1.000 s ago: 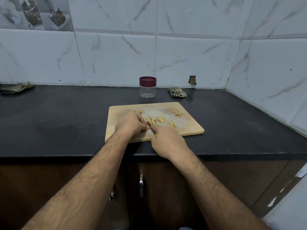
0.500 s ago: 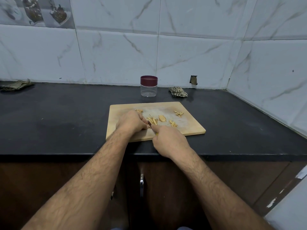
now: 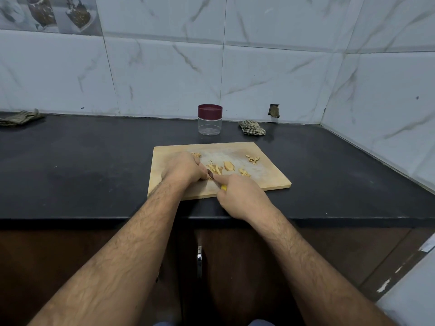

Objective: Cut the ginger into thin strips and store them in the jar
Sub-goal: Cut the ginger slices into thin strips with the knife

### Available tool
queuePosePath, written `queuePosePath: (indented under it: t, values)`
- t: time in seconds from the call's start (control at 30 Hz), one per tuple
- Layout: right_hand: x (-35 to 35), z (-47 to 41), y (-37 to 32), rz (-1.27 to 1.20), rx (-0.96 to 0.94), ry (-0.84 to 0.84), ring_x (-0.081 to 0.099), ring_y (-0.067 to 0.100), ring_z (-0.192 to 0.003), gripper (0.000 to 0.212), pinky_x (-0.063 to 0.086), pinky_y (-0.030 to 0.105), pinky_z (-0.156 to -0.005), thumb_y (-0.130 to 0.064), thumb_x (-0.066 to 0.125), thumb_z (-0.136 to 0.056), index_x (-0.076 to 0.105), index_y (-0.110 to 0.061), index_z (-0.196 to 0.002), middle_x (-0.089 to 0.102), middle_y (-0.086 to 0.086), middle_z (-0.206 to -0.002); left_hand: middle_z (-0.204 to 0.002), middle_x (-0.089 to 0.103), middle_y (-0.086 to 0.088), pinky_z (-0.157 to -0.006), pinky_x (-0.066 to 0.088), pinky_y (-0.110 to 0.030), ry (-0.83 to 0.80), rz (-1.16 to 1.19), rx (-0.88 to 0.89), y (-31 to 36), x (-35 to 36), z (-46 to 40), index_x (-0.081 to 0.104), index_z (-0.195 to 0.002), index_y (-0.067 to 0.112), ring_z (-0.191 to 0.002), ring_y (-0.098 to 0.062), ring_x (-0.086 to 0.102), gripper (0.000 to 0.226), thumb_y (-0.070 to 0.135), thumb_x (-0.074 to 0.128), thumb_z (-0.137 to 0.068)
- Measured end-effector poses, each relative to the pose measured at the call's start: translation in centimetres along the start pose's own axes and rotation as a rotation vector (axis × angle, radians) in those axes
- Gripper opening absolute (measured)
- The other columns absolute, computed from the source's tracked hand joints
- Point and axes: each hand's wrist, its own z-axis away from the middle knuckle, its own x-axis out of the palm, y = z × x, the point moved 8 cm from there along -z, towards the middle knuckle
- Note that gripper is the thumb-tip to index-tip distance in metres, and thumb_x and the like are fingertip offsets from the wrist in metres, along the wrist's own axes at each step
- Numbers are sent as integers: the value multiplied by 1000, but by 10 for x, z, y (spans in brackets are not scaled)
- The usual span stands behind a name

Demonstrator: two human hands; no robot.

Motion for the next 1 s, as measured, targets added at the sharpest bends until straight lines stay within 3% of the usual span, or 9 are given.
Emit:
queuePosePath:
  t: [0.33,0.57,0.7,0.83,1.0]
  values:
    - [-5,-6,-2,124,-9,-25,52,24,-125,54,45,36,-95,-17,39,-99,42,-43,-146,53,0,-142,-86,72,9,-69,50,-29,30,-28,-41,1,-3,7,75,-73,25,-89,-15,65,6,28,80,-74]
    - [-4,0,1,135,-23,-33,51,26,-126,51,45,38,-97,-20,38,-99,43,-41,-145,53,3,-142,-85,70,8,-61,44,-28,44,-34,-46,4,-5,14,75,-74,23,-85,-15,63,6,28,77,-74]
    - [-5,7,8,99,12,-50,48,24,-129,58,45,37,-97,-17,41,-96,39,-44,-148,50,1,-146,-88,71,8,-64,48,-28,53,-37,-44,4,-5,14,76,-78,23,-86,-13,63,6,27,76,-74]
    - [-10,16,14,81,39,-85,51,24,-124,56,49,38,-96,-17,42,-95,43,-44,-144,54,1,-141,-89,71,8,-78,54,-32,19,-19,-41,4,-4,10,76,-74,23,-91,-15,64,3,25,78,-73]
    - [-9,13,10,-66,70,-100,60,22,-90,58,55,35,-74,-12,43,-91,47,-38,-143,60,2,-124,-84,72,12,-85,56,-37,5,-9,-25,2,-3,9,75,-66,25,-92,-13,64,8,23,80,-73]
